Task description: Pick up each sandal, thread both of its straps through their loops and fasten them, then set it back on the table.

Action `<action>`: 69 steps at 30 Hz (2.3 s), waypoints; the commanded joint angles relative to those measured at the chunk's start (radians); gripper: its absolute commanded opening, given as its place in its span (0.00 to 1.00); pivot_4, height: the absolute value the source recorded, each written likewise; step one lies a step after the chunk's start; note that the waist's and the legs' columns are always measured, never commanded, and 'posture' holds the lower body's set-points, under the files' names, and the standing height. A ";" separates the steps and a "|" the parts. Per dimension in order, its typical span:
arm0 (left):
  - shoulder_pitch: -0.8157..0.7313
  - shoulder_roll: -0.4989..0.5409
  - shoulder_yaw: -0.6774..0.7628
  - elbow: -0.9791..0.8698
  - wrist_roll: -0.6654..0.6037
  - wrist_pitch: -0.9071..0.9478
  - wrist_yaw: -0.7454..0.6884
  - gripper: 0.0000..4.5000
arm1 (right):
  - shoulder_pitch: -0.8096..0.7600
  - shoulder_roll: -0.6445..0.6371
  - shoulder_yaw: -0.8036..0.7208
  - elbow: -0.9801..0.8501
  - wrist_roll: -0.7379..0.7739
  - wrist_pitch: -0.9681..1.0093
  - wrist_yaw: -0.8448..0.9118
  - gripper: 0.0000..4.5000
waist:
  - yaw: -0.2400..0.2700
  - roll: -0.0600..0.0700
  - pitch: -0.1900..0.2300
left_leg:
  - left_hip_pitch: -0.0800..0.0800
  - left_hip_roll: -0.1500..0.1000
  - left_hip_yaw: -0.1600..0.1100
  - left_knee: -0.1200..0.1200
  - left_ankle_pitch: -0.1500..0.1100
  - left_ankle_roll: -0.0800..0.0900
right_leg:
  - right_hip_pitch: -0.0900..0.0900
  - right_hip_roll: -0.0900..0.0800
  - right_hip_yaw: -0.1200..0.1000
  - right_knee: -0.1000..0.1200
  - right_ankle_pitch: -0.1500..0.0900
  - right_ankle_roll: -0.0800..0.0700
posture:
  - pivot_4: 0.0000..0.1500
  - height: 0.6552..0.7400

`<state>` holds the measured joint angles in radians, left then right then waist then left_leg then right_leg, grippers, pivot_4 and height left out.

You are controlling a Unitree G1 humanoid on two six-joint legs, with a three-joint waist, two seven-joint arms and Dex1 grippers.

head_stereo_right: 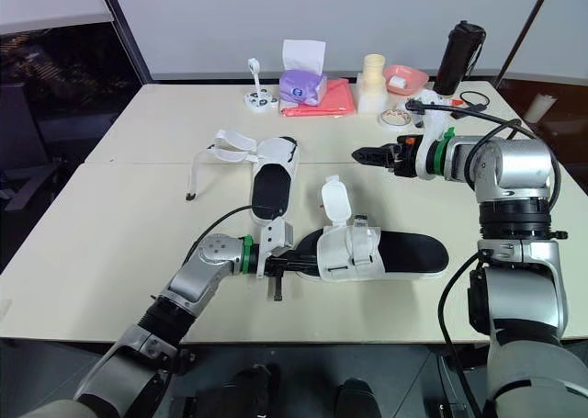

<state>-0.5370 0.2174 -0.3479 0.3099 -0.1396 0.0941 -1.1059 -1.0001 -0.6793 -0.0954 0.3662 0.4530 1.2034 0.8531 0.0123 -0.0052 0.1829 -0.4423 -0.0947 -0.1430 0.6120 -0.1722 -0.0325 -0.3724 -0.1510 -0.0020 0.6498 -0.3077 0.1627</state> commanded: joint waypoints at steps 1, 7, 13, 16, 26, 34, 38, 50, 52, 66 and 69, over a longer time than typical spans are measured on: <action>0.018 0.003 -0.026 0.010 0.021 0.009 -0.002 0.00 | 0.038 0.017 -0.022 -0.055 0.087 0.139 0.021 0.83 | -0.001 0.000 0.000 | 0.000 0.000 0.000 0.000 0.000 0.000 | 0.000 0.000 0.000 0.000 0.000 0.000 | 1.00 1.00; 0.021 0.007 -0.027 0.009 0.022 0.005 -0.005 0.00 | 0.078 0.052 -0.044 -0.065 0.135 0.210 -0.010 0.83 | -0.004 0.001 0.000 | 0.000 0.000 0.000 0.000 0.000 0.000 | -0.001 0.000 0.000 0.001 0.000 0.000 | 1.00 1.00; 0.018 0.006 -0.026 0.013 0.023 0.001 -0.002 0.00 | 0.094 0.123 -0.009 -0.056 0.149 0.195 -0.022 0.83 | -0.006 0.001 0.000 | 0.000 0.000 0.000 0.000 0.000 0.000 | -0.001 0.000 0.000 0.001 0.000 0.000 | 1.00 1.00; 0.018 0.006 -0.026 0.013 0.022 0.002 -0.001 0.00 | 0.081 0.165 0.018 -0.035 0.140 0.169 -0.017 0.83 | -0.007 0.001 0.000 | 0.000 0.000 0.000 0.000 0.000 0.000 | -0.001 0.000 0.000 0.001 0.000 0.000 | 1.00 1.00; 0.026 0.008 -0.022 0.001 0.020 0.010 0.006 0.00 | -0.022 0.238 0.012 0.126 0.134 0.045 0.021 0.83 | -0.009 0.001 0.000 | 0.000 0.000 0.000 0.000 0.000 0.000 | -0.001 0.000 0.000 0.002 0.000 0.000 | 1.00 1.00; 0.026 0.005 -0.019 0.002 0.021 0.008 0.013 0.00 | -0.094 0.259 -0.036 0.211 0.147 0.019 0.030 0.83 | -0.009 0.001 0.000 | 0.000 -0.001 0.000 0.000 0.000 0.000 | -0.001 0.000 0.000 0.002 0.000 0.000 | 1.00 1.00; 0.024 0.003 -0.019 0.003 0.019 0.008 0.014 0.00 | -0.113 0.265 -0.058 0.228 0.153 0.022 0.027 0.83 | -0.009 0.001 0.000 | 0.000 0.000 0.000 0.000 0.000 0.000 | -0.001 0.000 0.000 0.002 0.000 0.000 | 1.00 1.00; 0.025 0.001 -0.022 0.003 0.020 0.008 0.010 0.00 | -0.127 0.257 -0.076 0.174 0.188 0.052 0.041 0.83 | -0.009 0.001 0.000 | 0.000 -0.001 0.000 0.000 0.000 0.000 | -0.002 0.000 0.000 0.002 0.000 0.000 | 1.00 1.00; 0.025 0.001 -0.023 0.003 0.020 0.008 0.010 0.00 | -0.126 0.256 -0.076 0.171 0.189 0.053 0.040 0.83 | -0.009 0.001 0.000 | 0.000 -0.001 0.000 0.000 0.000 0.000 | -0.002 0.000 0.000 0.002 0.000 0.000 | 1.00 1.00; 0.021 -0.002 -0.022 0.011 0.020 0.004 0.008 0.00 | -0.127 0.240 -0.102 0.108 0.215 0.069 0.027 0.01 | -0.009 0.001 0.000 | 0.000 -0.001 0.000 0.000 0.000 0.000 | -0.002 0.000 0.000 0.003 0.000 0.000 | 1.00 1.00; 0.022 -0.002 -0.022 0.010 0.020 0.004 0.007 0.00 | -0.100 0.229 -0.096 0.038 0.223 0.073 0.026 0.01 | -0.008 0.001 0.000 | 0.000 -0.001 0.000 0.000 0.000 0.000 | -0.002 0.000 0.000 0.003 0.000 0.000 | 1.00 1.00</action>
<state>-0.5249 0.2214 -0.3416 0.3017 -0.1396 0.0825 -1.0993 -1.0820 -0.4345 -0.1690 0.4840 0.6355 1.2812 0.8701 0.0040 -0.0042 0.1826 -0.4424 -0.0953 -0.1428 0.6121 -0.1721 -0.0326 -0.3743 -0.1509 -0.0015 0.6524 -0.3076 0.1628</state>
